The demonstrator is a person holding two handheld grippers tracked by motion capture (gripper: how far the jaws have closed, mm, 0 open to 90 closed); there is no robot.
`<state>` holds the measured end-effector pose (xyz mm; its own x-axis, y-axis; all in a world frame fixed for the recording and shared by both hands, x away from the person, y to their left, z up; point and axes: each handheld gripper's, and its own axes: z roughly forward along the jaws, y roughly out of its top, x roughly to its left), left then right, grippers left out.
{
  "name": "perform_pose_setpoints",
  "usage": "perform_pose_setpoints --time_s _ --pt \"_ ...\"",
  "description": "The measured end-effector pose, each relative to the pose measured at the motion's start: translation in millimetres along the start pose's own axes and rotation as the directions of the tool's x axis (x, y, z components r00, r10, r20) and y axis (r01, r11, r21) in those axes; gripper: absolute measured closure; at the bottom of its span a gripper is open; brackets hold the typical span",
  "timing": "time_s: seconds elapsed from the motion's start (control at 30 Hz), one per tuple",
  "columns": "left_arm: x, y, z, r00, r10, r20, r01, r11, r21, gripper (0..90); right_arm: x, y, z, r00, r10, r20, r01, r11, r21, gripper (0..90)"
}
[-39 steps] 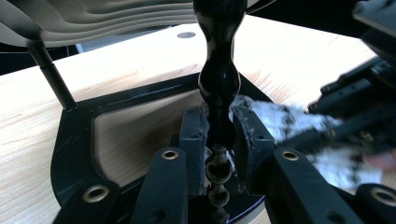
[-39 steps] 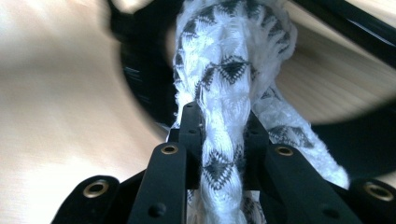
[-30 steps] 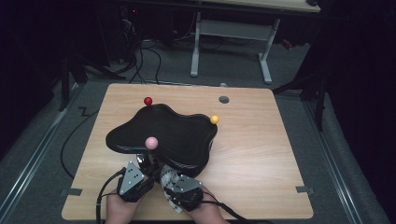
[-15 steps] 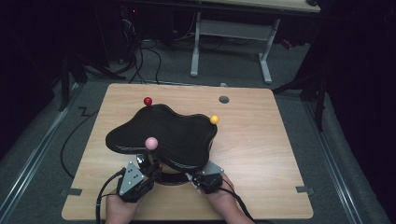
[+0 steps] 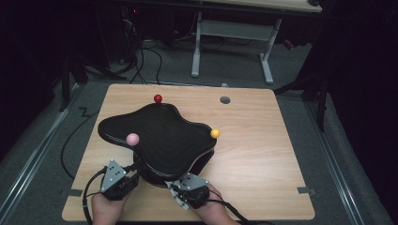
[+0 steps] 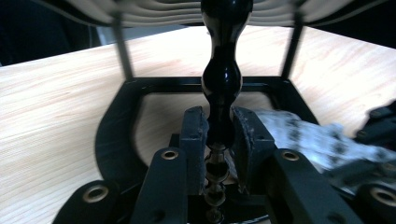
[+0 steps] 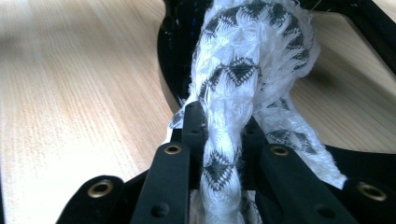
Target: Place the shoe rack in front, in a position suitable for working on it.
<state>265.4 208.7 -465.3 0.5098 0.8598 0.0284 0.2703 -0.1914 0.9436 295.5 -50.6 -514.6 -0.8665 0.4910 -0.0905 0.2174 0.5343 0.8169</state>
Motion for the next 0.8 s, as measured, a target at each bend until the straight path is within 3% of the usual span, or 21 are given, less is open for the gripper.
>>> perform_pose_setpoints --time_s 0.13,0.2,0.3,0.37,0.4,0.6,0.67,0.8 --pt "12.6 -1.4 -0.7 0.9994 -0.021 -0.026 0.021 0.9998 -0.005 74.6 -5.3 -1.0 -3.6 0.9999 0.007 0.015 -0.007 1.000 -0.003 78.3" --pt "19.4 -2.0 -1.1 0.9986 -0.037 -0.038 0.037 0.9993 -0.008 74.6 -18.3 -2.9 -12.4 0.9976 0.045 0.052 -0.045 0.999 -0.016 78.1" --pt "27.5 -2.9 -2.1 0.9966 -0.061 -0.057 0.060 0.9981 -0.013 74.6 -29.8 -4.7 -19.7 0.9944 0.065 0.083 -0.063 0.998 -0.027 77.7" --pt "30.2 -3.5 -3.1 0.9953 -0.070 -0.067 0.069 0.9975 -0.014 74.4 -48.8 -7.7 -30.5 0.9831 0.119 0.140 -0.112 0.992 -0.052 77.4" --pt "30.9 -3.8 -3.6 0.9949 -0.074 -0.068 0.074 0.9972 -0.013 74.4 -48.8 -7.7 -30.5 0.9831 0.119 0.140 -0.112 0.992 -0.052 77.4" --pt "27.4 -5.9 -0.2 0.9942 -0.064 -0.086 0.065 0.9978 0.012 69.2 -77.6 -11.4 -40.5 0.9610 0.178 0.211 -0.162 0.983 -0.090 77.4" --pt "26.7 -7.2 1.8 0.9938 -0.054 -0.098 0.057 0.9979 0.030 69.7 -83.7 -11.5 -42.0 0.9561 0.195 0.219 -0.179 0.980 -0.092 77.4" --pt "26.4 -7.9 3.4 0.9933 -0.053 -0.102 0.057 0.9975 0.040 74.7 -87.7 -2.7 -53.1 0.9521 0.197 0.234 -0.166 0.976 -0.143 77.3"
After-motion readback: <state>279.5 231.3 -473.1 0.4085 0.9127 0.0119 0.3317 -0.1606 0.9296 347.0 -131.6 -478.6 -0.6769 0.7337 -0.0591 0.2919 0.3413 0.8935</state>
